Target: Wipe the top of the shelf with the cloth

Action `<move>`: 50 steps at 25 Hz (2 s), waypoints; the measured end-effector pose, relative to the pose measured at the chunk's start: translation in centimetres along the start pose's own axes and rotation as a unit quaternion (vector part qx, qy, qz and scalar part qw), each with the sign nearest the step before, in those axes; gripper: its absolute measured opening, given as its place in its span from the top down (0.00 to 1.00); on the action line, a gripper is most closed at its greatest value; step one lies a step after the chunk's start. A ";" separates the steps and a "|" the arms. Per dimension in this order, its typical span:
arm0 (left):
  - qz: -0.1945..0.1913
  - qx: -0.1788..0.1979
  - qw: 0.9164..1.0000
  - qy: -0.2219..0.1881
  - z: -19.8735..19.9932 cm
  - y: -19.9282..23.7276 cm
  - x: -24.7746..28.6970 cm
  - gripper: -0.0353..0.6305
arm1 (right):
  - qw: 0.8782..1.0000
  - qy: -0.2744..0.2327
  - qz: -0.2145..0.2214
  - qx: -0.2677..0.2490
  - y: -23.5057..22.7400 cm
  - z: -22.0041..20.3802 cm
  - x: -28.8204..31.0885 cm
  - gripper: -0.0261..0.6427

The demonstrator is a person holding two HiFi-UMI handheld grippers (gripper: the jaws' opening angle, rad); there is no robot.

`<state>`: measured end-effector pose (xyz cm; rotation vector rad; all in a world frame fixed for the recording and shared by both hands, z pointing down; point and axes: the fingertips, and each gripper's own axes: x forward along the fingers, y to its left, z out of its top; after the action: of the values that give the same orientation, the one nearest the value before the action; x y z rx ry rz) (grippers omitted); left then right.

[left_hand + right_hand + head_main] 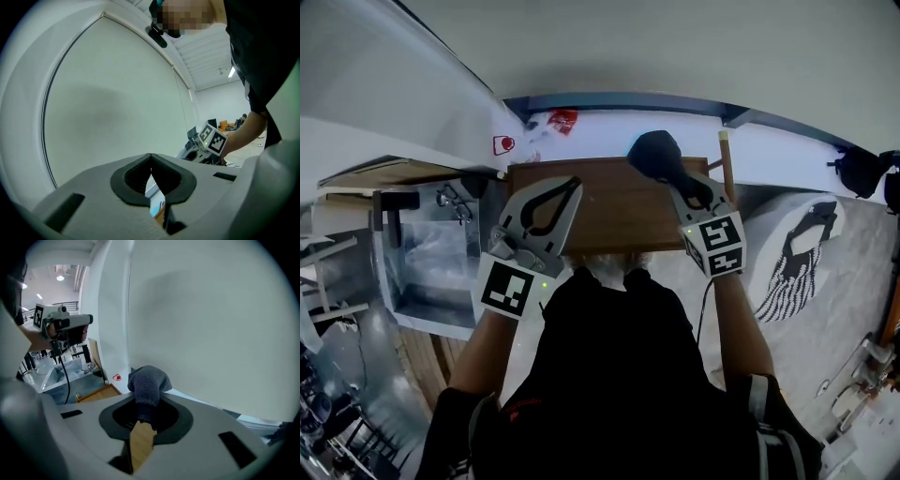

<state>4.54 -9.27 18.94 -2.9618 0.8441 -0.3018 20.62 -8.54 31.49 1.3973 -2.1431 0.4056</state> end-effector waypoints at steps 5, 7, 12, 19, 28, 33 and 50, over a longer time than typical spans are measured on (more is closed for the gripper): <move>0.013 0.010 1.000 -0.019 1.8 1.2 -0.8 0.92 | 0.999 -0.041 0.011 -0.008 1.0 4.0 -1.1 0.87; 0.019 0.013 0.999 -0.024 2.3 1.6 -1.2 0.92 | 0.999 -0.051 0.014 -0.013 1.3 5.0 -1.5 0.87; 0.033 0.017 0.999 -0.033 3.3 2.5 -1.9 0.92 | 0.997 -0.073 0.024 -0.021 1.8 7.2 -2.3 0.87; 0.052 0.015 0.998 -0.040 3.9 3.4 -3.0 0.92 | 0.994 -0.099 0.034 -0.023 2.5 9.7 -3.5 0.87; 0.063 0.008 0.997 -0.036 3.3 4.1 -3.7 0.92 | 0.992 -0.114 0.049 -0.030 3.8 11.8 -3.7 0.87; 0.067 0.005 0.997 -0.034 2.7 4.4 -4.2 0.92 | 0.991 -0.117 0.054 -0.034 4.7 12.4 -3.6 0.87; 0.064 -0.009 0.997 -0.035 2.2 3.3 -4.4 0.92 | 0.991 -0.114 0.062 -0.040 5.8 12.2 -4.4 0.87</move>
<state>-0.40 -9.73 15.70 -2.8984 1.0275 -0.1834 13.39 -9.22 19.34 1.3241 -2.4112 0.2099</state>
